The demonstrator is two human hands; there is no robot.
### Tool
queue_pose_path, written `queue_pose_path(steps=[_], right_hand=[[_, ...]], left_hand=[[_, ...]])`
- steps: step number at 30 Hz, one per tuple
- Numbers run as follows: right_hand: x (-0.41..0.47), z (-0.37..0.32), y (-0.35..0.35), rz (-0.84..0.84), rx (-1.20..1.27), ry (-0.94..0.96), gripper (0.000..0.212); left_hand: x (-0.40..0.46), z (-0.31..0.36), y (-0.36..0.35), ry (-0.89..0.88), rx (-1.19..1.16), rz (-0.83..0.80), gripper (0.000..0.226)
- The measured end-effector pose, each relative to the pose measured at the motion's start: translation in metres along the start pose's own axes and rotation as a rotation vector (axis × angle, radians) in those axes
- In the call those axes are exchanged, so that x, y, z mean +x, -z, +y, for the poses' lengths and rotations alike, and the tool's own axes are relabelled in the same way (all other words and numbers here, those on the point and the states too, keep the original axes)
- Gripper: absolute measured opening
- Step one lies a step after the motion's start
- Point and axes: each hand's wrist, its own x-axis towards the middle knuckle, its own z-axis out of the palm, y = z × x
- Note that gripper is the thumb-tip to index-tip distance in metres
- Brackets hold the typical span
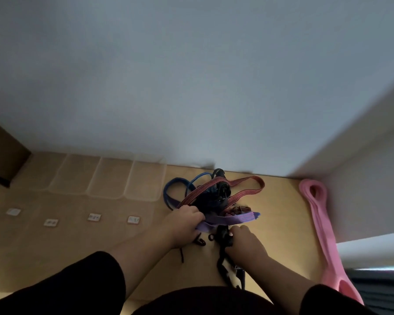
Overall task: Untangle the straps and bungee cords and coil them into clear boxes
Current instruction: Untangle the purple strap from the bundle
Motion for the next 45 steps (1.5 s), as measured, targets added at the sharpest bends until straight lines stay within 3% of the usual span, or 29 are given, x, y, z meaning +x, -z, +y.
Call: queue_pose_path(steps=[6, 12, 18, 25, 29, 32, 35, 40, 45], right_hand=[[0.004, -0.001, -0.015, 0.022, 0.029, -0.062, 0.063], [0.007, -0.001, -0.012, 0.046, 0.089, -0.089, 0.037], [0.004, -0.002, -0.006, 0.126, 0.147, -0.141, 0.036], [-0.001, 0.004, 0.005, 0.256, 0.258, -0.058, 0.016], [-0.001, 0.001, 0.010, 0.304, 0.308, 0.204, 0.044], [-0.003, -0.006, 0.019, 0.300, 0.346, 0.300, 0.061], [-0.003, -0.013, 0.032, 0.331, 0.461, 0.361, 0.053], [-0.002, -0.024, 0.066, 0.417, 0.535, 0.349, 0.018], [-0.017, -0.033, 0.094, 0.249, 1.034, 0.419, 0.020]], left_hand=[[0.006, -0.001, -0.010, 0.000, -0.019, -0.053, 0.040], [0.009, -0.004, -0.009, 0.011, -0.064, -0.084, 0.036], [0.011, -0.002, -0.007, -0.007, -0.086, -0.075, 0.037], [0.012, 0.010, 0.002, -0.053, -0.182, -0.075, 0.033], [0.014, 0.025, 0.023, -0.080, -0.284, -0.006, 0.027], [0.014, 0.033, 0.043, -0.117, -0.359, 0.055, 0.028], [0.011, 0.044, 0.069, -0.163, -0.455, 0.141, 0.027], [0.009, 0.064, 0.116, -0.183, -0.690, 0.314, 0.028], [-0.003, 0.081, 0.175, -0.270, -0.941, 0.486, 0.039]])
